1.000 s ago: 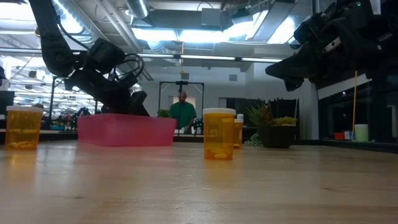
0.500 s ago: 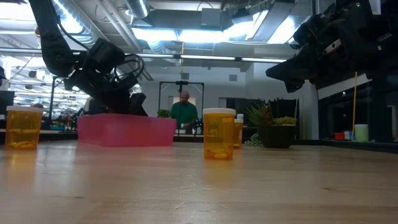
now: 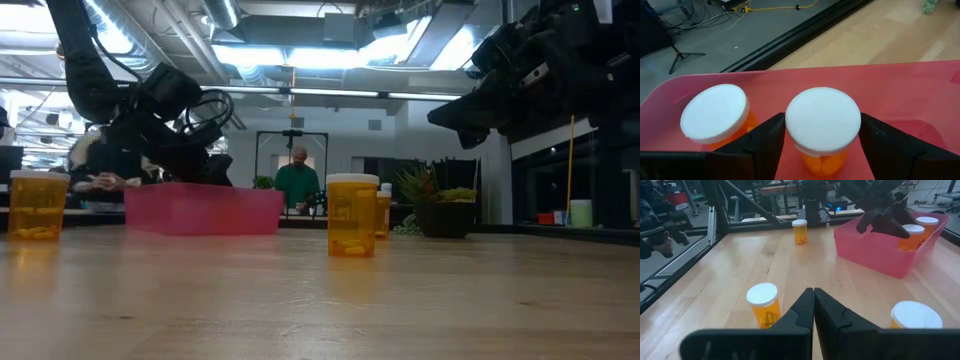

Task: Pick and place pill bottles into a basket
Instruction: Put the orange pill bottle into the red container

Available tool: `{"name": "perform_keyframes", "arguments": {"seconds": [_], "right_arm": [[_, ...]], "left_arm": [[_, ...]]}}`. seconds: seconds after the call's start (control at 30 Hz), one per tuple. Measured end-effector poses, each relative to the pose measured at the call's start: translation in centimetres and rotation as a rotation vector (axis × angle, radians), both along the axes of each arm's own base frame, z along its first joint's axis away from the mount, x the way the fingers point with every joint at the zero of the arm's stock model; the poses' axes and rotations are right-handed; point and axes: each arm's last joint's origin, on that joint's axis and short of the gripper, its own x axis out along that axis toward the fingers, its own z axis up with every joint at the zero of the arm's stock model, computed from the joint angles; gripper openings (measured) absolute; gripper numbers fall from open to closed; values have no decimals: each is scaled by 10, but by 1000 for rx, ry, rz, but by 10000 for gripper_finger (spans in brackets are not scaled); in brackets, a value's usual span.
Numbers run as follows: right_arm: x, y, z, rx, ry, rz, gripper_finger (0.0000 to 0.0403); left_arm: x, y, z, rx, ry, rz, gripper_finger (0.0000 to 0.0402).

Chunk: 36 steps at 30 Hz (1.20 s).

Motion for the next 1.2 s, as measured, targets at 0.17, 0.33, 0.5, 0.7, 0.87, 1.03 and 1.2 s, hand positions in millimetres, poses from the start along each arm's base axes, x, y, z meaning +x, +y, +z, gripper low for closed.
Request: {"name": "perform_keyframes", "arguments": {"seconds": [0.17, 0.33, 0.5, 0.7, 0.87, 1.03, 1.2], "right_arm": [[0, 0, 0, -2, 1, 0, 16], [0, 0, 0, -4, 0, 1, 16], [0, 0, 0, -8, -2, 2, 16], [0, 0, 1, -27, -8, 5, 16], [0, 0, 1, -11, -15, 1, 16], [0, 0, 1, -11, -14, 1, 16], [0, 0, 1, -76, -15, 12, 16]], "left_arm": [[-4, -2, 5, -8, 19, 6, 240], [-8, -6, 16, -6, 9, -6, 240], [-14, -10, 29, 9, -15, -7, 240], [-19, -13, 49, 89, -74, -22, 240], [-23, -17, 64, 138, -134, -59, 240], [-26, -22, 76, 167, -193, -164, 240], [-23, -32, 82, 139, -258, -333, 239]]}}
